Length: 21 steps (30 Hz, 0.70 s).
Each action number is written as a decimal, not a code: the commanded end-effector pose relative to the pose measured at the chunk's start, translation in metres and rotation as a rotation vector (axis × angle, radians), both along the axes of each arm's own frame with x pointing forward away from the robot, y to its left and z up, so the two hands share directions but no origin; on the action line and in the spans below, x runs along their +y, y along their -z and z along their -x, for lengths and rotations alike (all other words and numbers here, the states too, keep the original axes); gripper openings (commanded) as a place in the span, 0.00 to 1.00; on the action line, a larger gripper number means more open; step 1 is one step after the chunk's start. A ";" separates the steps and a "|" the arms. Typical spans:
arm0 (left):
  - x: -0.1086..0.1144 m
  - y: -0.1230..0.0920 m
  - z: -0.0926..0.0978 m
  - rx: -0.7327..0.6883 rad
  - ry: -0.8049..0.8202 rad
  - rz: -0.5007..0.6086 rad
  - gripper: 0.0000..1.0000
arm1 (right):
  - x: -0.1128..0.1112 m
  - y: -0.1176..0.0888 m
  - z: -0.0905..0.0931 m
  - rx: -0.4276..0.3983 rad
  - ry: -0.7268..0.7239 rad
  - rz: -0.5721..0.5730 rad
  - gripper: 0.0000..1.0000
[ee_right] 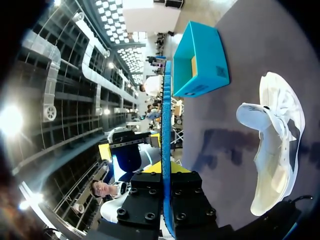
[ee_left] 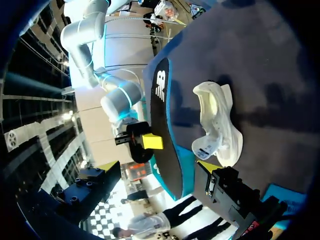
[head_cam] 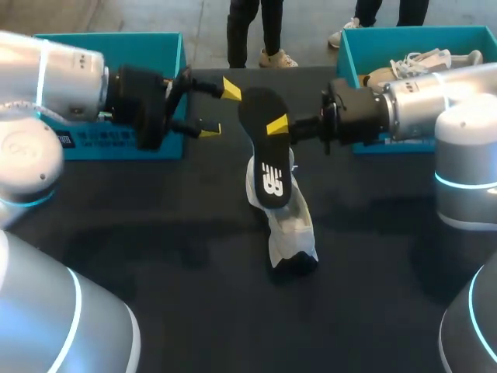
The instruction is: Take the shoe out of the shoebox, open the shoe tongue, remove and reinsert the insole, then place the shoe into the shoebox
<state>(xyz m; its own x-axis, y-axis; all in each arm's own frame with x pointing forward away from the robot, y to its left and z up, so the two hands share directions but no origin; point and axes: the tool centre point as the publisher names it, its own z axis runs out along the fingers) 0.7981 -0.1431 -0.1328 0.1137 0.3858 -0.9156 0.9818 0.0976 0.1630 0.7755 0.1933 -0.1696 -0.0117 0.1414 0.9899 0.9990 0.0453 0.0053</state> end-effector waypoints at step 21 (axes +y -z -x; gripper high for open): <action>-0.019 0.015 -0.005 0.036 -0.027 0.312 0.95 | 0.017 -0.008 0.004 -0.003 -0.027 -0.014 0.00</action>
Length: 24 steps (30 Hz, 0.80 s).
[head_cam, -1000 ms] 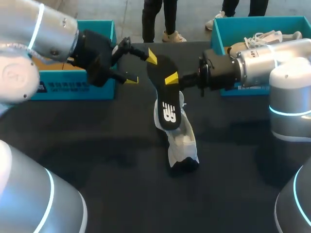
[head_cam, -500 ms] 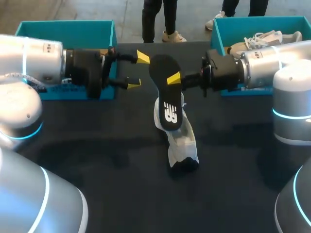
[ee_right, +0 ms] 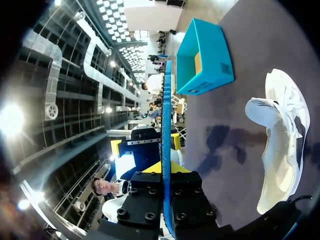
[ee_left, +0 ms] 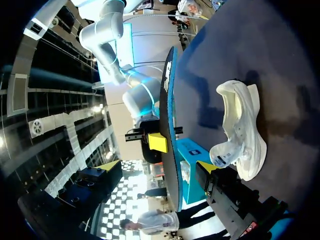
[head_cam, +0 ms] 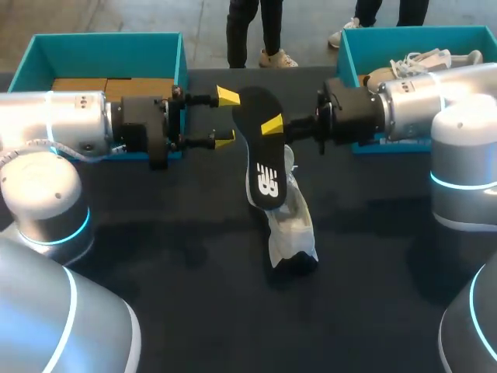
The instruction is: Take the shoe out of the shoebox, open the shoe tongue, remove and reinsert the insole, then place the shoe into the shoebox
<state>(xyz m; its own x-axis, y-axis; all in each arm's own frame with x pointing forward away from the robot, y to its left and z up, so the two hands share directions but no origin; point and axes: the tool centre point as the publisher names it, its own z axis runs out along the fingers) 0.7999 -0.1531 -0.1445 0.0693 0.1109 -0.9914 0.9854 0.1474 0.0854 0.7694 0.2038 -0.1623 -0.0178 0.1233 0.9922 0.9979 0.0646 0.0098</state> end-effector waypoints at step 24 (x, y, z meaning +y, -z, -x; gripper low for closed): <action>-0.024 0.003 -0.015 0.045 -0.076 0.069 0.43 | 0.020 -0.007 0.002 -0.017 -0.044 -0.009 0.00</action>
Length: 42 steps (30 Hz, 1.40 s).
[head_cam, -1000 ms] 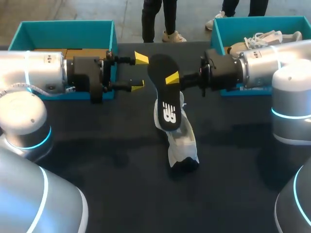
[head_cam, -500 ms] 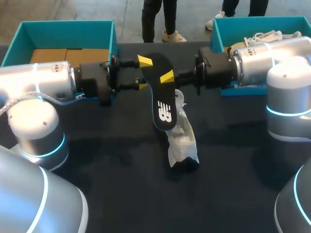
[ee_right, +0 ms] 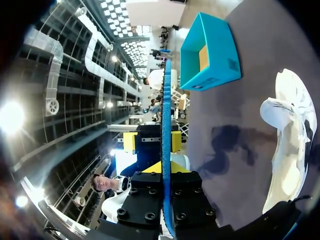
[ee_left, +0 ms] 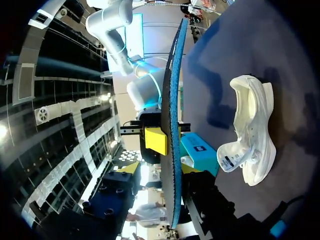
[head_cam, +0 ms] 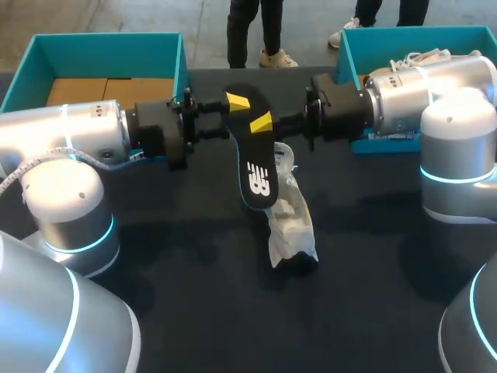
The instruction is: Take the shoe out of the shoebox, open the shoe tongue, remove and reinsert the insole, then place the shoe into the shoebox
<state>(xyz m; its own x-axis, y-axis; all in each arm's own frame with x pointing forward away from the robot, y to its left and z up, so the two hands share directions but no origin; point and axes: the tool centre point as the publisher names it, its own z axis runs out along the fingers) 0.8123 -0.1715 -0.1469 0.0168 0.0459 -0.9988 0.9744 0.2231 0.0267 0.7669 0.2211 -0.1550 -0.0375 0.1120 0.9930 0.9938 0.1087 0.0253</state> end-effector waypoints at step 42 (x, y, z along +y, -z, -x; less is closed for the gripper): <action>-0.006 0.011 0.005 0.059 0.044 -0.039 0.00 | -0.021 0.005 0.006 0.005 0.072 0.045 1.00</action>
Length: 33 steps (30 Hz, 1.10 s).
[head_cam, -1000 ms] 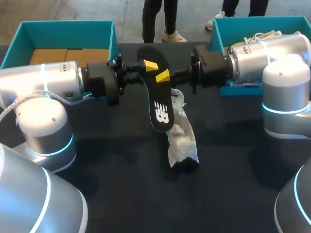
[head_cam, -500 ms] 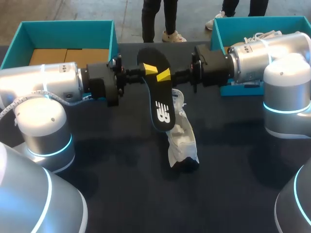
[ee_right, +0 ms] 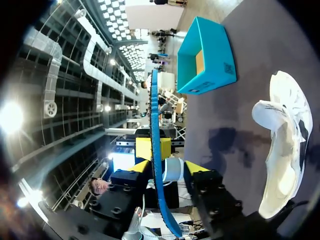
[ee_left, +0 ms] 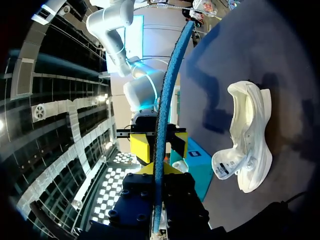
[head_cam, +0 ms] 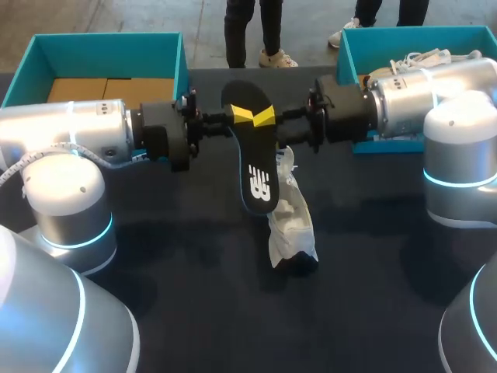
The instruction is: Take the shoe out of the shoebox, open the shoe tongue, remove and reinsert the insole, then place the shoe into the shoebox
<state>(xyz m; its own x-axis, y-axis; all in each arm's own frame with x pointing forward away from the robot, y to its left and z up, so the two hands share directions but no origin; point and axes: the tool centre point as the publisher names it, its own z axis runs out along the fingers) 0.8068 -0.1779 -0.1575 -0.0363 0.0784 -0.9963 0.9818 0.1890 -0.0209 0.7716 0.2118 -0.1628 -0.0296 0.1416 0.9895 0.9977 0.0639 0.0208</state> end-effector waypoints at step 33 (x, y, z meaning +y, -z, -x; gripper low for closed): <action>0.001 0.004 0.003 0.027 0.029 -0.016 0.00 | -0.047 -0.001 0.019 -0.044 0.066 0.075 1.00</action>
